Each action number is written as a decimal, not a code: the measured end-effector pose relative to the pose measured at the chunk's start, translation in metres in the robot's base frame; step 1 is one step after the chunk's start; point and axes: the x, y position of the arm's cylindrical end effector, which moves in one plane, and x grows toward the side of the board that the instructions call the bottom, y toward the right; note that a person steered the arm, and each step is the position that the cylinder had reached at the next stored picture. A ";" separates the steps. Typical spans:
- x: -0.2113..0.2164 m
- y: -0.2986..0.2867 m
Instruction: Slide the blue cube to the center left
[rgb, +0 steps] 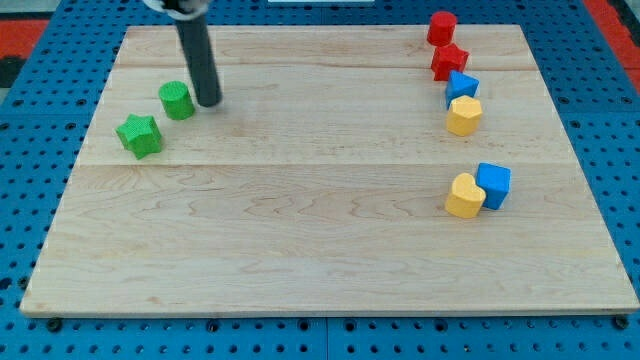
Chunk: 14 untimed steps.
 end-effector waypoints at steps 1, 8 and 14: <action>0.024 -0.015; 0.148 0.353; 0.088 0.081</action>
